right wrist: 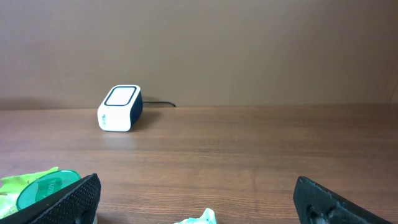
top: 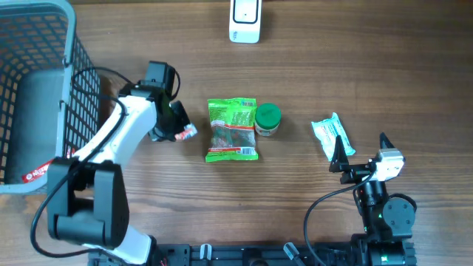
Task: Scan the item barcode
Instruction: 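Place the red sachet left of the snack bag, then reach into the basket and grasp the red Nescafe stick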
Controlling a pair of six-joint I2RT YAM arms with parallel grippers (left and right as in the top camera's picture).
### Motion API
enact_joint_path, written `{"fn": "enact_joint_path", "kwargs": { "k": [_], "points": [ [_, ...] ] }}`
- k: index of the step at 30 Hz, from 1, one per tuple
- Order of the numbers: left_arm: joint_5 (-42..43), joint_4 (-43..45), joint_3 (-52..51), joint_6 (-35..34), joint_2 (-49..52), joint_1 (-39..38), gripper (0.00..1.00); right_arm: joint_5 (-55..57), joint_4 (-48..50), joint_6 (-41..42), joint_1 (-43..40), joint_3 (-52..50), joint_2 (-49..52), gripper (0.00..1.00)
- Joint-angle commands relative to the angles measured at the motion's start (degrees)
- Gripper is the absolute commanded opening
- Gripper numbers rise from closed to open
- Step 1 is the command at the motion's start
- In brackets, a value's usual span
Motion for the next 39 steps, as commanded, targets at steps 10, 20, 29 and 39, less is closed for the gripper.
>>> {"fn": "enact_joint_path", "kwargs": {
  "k": [10, 20, 29, 39],
  "points": [
    [3.50, -16.35, 22.43, 4.31, -10.60, -0.20, 1.00, 0.79, 0.15, 0.50, 0.22, -0.07, -0.35, 1.00],
    [-19.43, -21.64, 52.57, -13.00, -18.49, 9.16, 1.00, 0.79, 0.15, 0.50, 0.22, -0.04, -0.35, 1.00],
    [-15.96, -39.30, 52.35, -32.79, -8.94, 39.17, 0.87, 0.79, 0.15, 0.50, 0.24, -0.07, -0.33, 1.00],
    [-16.59, -47.21, 52.11, -45.59, 7.37, 46.47, 0.90, 0.79, 0.15, 0.48, 0.24, -0.07, -0.35, 1.00]
  ]
}}
